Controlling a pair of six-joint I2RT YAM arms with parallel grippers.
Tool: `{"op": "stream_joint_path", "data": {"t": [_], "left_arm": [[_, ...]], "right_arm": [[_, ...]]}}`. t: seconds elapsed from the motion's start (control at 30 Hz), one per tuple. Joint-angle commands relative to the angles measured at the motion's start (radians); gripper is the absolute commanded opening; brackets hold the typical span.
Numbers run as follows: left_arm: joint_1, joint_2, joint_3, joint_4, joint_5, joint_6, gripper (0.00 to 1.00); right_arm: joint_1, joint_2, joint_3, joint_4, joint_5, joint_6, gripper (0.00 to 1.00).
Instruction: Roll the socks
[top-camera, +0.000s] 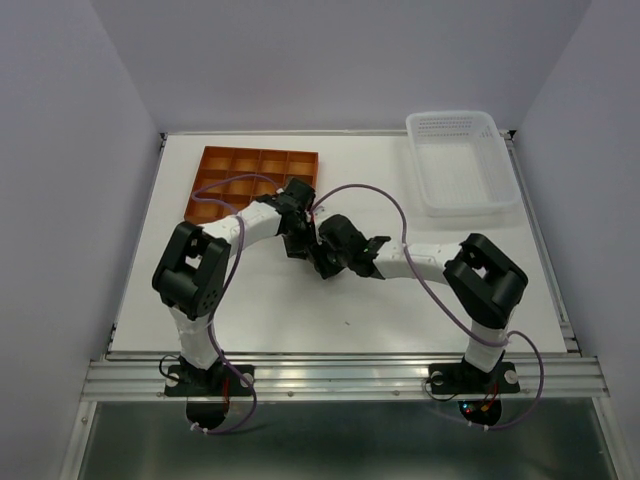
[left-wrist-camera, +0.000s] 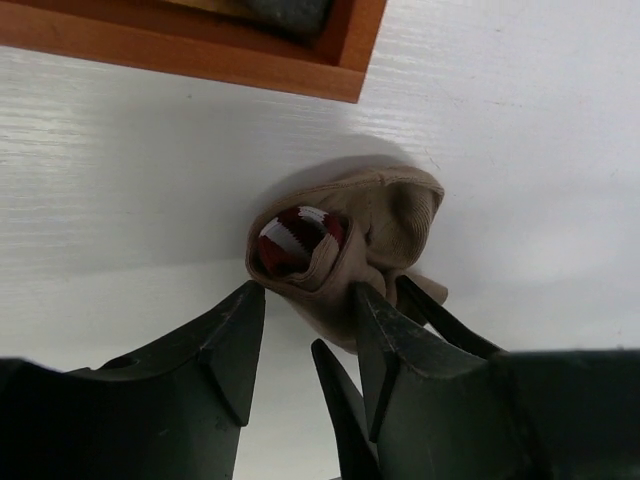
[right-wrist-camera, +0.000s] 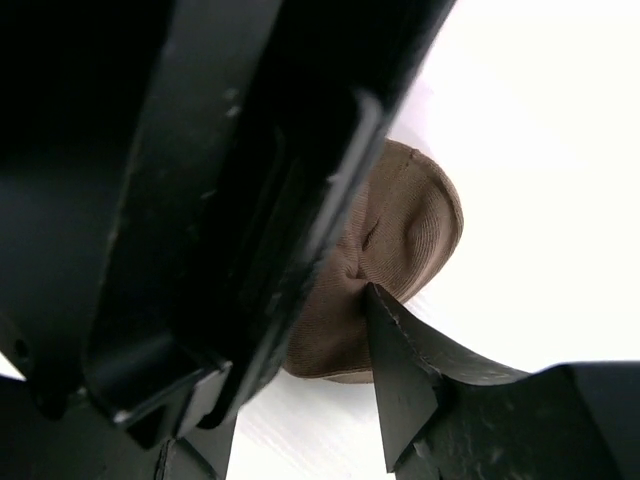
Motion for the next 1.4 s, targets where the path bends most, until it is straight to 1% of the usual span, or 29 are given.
{"op": "stream_joint_path", "data": {"t": [0.0,0.03,0.23,0.3,0.33,0.4,0.53,0.6,0.63,0.73,0.8,1.0,1.07,1.13,1.2,1.23,1.27,1.33,1.37], "left_arm": [[-0.011,-0.071,0.036,0.001,0.066,0.001,0.52],[-0.003,-0.083,0.033,0.002,0.066,0.002,0.54],[0.046,-0.120,0.027,-0.013,0.040,0.011,0.54],[0.055,-0.137,0.015,-0.013,0.037,0.011,0.55],[0.059,-0.146,0.007,-0.014,0.037,0.013,0.55],[0.063,-0.160,-0.005,-0.014,0.034,0.011,0.55],[0.080,-0.188,-0.036,-0.011,0.031,0.010,0.55],[0.086,-0.208,-0.059,-0.007,0.034,0.010,0.55],[0.088,-0.214,-0.077,-0.001,0.037,0.010,0.55],[0.094,-0.246,-0.115,0.015,0.043,0.004,0.55],[0.106,-0.269,-0.129,0.019,0.046,0.005,0.58],[0.141,-0.326,-0.163,-0.004,0.028,0.016,0.58],[0.149,-0.350,-0.192,-0.001,0.032,0.018,0.59],[0.149,-0.379,-0.230,0.013,0.043,0.016,0.61],[0.149,-0.405,-0.266,0.051,0.063,0.014,0.63],[0.149,-0.418,-0.284,0.067,0.074,0.013,0.65],[0.149,-0.431,-0.322,0.084,0.083,0.007,0.66],[0.149,-0.470,-0.358,0.137,0.121,0.008,0.68],[0.149,-0.481,-0.373,0.153,0.129,0.007,0.68]], "right_arm": [[0.033,0.066,0.029,0.016,0.140,-0.043,0.54],[0.033,0.071,0.027,0.018,0.145,-0.045,0.52],[0.052,0.089,0.024,0.018,0.172,-0.054,0.50],[0.052,0.094,0.023,0.015,0.179,-0.057,0.42],[0.052,0.091,0.029,0.004,0.168,-0.057,0.40],[0.052,0.066,0.030,-0.021,0.148,-0.034,0.38],[0.052,-0.001,0.023,-0.041,0.026,0.002,0.30],[0.052,-0.015,0.033,-0.067,0.010,0.018,0.27],[0.052,-0.027,0.032,-0.067,0.004,0.027,0.22],[0.042,-0.037,0.029,-0.068,-0.025,0.041,0.22],[0.029,-0.033,0.030,-0.067,-0.060,0.056,0.21],[-0.004,0.014,0.058,-0.100,-0.220,0.081,0.21],[-0.033,0.023,0.069,-0.100,-0.329,0.104,0.21],[-0.072,0.037,0.075,-0.100,-0.439,0.144,0.21],[-0.100,0.052,0.086,-0.108,-0.502,0.176,0.22],[-0.115,0.062,0.092,-0.110,-0.536,0.190,0.22],[-0.140,0.071,0.096,-0.111,-0.606,0.202,0.22],[-0.160,0.109,0.122,-0.133,-0.695,0.225,0.22],[-0.160,0.121,0.132,-0.140,-0.715,0.231,0.22]]}}
